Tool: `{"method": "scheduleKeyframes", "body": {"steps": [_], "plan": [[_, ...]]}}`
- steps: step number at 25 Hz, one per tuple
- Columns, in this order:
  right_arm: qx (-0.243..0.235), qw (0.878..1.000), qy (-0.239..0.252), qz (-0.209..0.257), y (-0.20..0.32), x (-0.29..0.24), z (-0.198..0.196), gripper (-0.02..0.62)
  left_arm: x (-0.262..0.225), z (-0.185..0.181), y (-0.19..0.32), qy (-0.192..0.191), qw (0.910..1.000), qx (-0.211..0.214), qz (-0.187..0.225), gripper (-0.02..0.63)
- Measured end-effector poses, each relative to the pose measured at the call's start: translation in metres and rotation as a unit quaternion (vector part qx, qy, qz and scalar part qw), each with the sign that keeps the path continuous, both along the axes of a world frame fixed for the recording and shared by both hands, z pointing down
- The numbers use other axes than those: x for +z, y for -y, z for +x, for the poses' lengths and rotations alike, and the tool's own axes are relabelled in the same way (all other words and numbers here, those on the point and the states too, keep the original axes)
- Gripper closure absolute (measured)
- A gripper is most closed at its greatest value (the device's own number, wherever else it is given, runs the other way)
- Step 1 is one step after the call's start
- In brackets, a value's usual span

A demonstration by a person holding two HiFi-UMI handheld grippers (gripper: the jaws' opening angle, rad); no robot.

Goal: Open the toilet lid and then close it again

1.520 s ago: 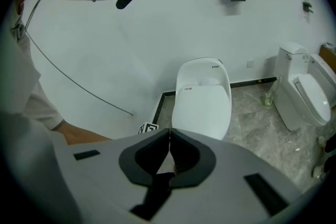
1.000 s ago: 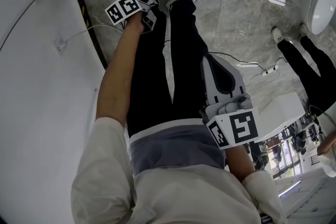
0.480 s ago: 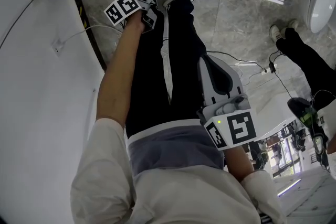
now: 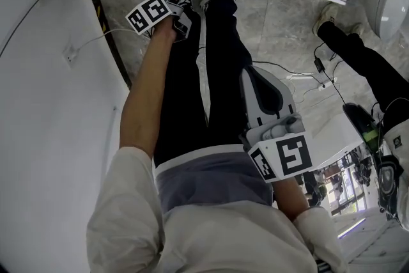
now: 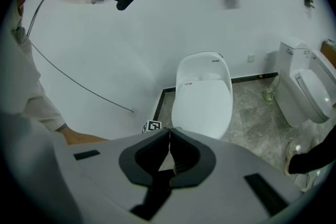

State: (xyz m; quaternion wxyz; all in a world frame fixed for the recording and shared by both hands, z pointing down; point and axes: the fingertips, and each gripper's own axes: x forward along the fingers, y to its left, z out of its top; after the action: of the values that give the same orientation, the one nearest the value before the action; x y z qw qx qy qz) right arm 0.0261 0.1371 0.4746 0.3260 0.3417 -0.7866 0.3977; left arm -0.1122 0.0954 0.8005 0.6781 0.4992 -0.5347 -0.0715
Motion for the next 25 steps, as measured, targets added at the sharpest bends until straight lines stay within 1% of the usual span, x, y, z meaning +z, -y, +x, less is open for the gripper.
{"method": "scheduleKeyframes", "body": {"steps": [6, 15, 25], "plan": [[0.001, 1.0, 0.003, 0.003, 0.001, -0.002, -0.006, 0.584, -0.015, -0.003, -0.002, -0.003, 0.9999, -0.006, 0.014, 0.446], [0.005, 1.0, 0.004, 0.008, 0.003, -0.01, -0.012, 0.584, -0.045, -0.004, -0.004, 0.002, 0.9987, 0.025, 0.046, 0.459], [0.007, 1.0, 0.014, 0.023, 0.02, -0.03, -0.021, 0.584, -0.082, -0.003, 0.003, -0.003, 0.9976, 0.035, 0.06, 0.468]]}}
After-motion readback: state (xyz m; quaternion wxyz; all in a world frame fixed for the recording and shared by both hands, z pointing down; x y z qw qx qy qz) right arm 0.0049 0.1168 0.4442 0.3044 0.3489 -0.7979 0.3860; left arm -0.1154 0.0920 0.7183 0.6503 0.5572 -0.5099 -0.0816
